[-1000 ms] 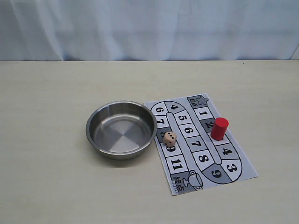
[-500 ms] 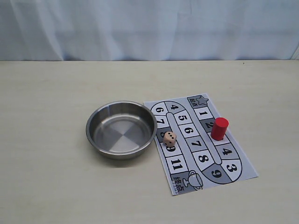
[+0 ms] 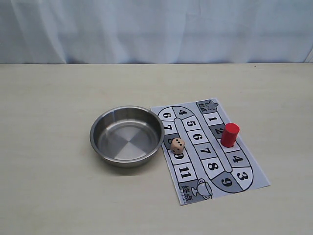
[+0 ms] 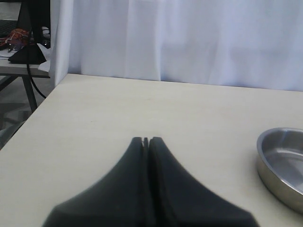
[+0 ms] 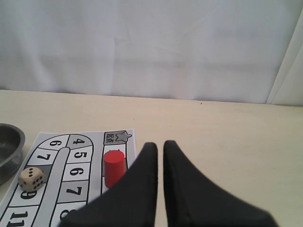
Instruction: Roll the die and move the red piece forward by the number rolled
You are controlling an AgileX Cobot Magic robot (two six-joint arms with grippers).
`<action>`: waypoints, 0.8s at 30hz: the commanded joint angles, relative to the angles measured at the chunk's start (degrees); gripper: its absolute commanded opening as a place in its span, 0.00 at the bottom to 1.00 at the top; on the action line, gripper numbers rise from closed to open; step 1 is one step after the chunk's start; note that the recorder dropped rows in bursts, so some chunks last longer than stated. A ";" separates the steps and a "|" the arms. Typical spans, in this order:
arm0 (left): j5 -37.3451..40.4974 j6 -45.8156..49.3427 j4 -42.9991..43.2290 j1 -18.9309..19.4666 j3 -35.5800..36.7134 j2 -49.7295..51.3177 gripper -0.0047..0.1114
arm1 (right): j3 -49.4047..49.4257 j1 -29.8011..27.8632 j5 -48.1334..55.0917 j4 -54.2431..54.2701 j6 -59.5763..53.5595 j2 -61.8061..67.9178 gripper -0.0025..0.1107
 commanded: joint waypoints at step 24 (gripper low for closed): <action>-0.66 -0.25 -0.11 -0.01 -0.30 -0.06 0.04 | 0.18 0.07 1.58 2.51 1.62 -0.28 0.06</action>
